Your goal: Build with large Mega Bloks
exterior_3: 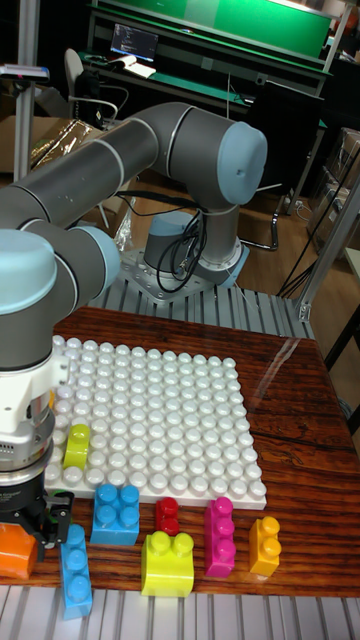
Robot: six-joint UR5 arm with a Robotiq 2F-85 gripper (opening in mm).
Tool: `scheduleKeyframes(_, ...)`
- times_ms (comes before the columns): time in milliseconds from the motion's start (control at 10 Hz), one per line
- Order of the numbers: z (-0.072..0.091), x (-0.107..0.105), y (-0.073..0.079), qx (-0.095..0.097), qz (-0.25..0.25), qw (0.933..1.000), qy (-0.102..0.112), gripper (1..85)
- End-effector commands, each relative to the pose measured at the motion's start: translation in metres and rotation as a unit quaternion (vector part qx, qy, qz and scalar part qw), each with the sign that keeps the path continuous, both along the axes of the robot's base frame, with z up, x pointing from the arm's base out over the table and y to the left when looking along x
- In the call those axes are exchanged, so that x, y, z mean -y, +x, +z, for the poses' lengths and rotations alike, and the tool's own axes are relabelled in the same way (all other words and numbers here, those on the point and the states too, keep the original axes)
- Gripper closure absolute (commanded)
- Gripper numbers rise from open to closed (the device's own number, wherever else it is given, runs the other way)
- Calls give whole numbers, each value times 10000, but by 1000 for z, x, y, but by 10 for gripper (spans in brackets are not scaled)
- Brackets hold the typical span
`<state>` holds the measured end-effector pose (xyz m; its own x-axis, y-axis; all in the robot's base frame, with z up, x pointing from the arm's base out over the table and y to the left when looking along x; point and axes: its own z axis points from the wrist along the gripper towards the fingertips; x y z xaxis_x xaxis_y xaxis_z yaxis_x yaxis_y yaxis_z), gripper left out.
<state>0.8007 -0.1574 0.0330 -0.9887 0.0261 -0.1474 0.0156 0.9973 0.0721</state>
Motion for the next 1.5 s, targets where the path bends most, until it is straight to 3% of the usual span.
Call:
scheduleKeyframes(0,4,-1,1,9,-41,10000,23,153)
scheduleKeyframes(800,-4,2,6,98,-84,9999,-17,180)
scheduleKeyframes(1400,-2,2,4,60,-90,9999,-31,167)
